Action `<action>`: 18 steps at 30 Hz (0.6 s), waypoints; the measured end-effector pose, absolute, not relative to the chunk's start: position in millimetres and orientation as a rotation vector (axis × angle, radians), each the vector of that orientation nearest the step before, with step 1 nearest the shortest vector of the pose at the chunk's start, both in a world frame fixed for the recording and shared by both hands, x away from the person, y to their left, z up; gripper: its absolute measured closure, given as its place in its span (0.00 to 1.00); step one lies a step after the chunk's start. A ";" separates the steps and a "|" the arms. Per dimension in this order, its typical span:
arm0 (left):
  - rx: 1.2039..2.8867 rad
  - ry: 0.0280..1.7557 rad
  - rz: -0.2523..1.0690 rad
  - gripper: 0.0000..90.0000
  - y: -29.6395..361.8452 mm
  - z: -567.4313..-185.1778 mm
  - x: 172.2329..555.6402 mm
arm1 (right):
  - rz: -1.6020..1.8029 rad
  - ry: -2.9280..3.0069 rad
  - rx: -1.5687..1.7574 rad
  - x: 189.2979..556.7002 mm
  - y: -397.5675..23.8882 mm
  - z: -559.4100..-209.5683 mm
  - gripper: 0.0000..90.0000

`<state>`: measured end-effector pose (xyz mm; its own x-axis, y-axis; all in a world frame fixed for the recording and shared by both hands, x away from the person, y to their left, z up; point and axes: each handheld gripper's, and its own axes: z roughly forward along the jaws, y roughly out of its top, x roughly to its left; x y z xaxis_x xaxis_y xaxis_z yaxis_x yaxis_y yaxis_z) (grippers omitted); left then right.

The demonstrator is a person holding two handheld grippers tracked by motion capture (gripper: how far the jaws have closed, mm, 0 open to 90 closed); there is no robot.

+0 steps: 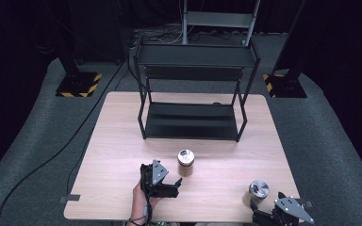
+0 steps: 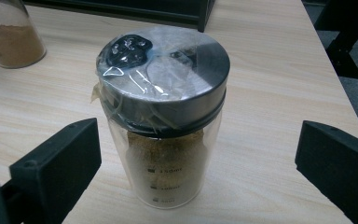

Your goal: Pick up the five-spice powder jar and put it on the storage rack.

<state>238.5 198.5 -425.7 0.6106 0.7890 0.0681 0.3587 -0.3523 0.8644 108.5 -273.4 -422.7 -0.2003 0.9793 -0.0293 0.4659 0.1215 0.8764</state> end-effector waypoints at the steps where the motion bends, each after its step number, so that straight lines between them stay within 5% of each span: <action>1: 1.961 0.901 0.608 0.00 194.4 -426.7 242.8 | 1.012 1.755 1.407 108.7 -273.5 -422.8 0.00; 18: 2.007 0.904 0.593 0.00 168.0 -435.6 272.8 | 1.016 1.764 1.418 112.1 -274.4 -424.6 0.00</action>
